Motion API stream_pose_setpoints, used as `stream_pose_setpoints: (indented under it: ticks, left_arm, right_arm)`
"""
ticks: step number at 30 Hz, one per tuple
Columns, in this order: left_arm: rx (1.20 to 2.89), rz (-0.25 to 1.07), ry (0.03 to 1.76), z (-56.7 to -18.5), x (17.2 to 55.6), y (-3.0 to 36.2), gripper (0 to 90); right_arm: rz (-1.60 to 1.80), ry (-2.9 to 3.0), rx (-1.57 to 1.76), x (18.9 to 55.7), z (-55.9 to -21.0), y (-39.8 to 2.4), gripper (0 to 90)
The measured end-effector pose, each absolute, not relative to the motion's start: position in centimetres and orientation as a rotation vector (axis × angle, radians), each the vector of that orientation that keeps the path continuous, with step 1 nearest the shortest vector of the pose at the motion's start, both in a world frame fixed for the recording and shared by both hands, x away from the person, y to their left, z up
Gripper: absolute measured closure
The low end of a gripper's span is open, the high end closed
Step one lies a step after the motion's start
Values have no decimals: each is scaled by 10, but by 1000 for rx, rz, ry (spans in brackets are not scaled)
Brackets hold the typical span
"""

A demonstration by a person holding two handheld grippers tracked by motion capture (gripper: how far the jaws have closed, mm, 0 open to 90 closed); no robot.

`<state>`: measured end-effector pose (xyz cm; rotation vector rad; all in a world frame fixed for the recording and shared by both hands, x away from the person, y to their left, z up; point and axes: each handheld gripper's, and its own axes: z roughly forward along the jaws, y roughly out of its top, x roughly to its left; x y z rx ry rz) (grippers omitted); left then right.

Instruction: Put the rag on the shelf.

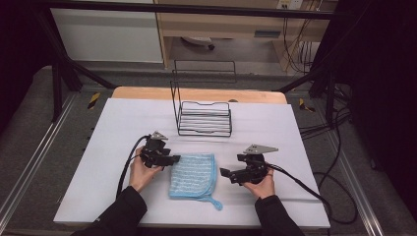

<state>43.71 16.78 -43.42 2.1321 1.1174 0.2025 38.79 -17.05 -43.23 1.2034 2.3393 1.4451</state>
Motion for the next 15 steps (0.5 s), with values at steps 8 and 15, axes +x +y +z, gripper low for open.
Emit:
stream_pose_setpoints:
  ticks: [8, 15]
  left_arm:
    - [2121, 143, 1137, -441, 436, 164, 656]
    - [2134, 142, 1126, -443, 435, 162, 718]
  right_arm:
    - [1399, 2372, 1183, 388, -436, -169, 50]
    - [1414, 2359, 1198, 391, -438, -167, 49]
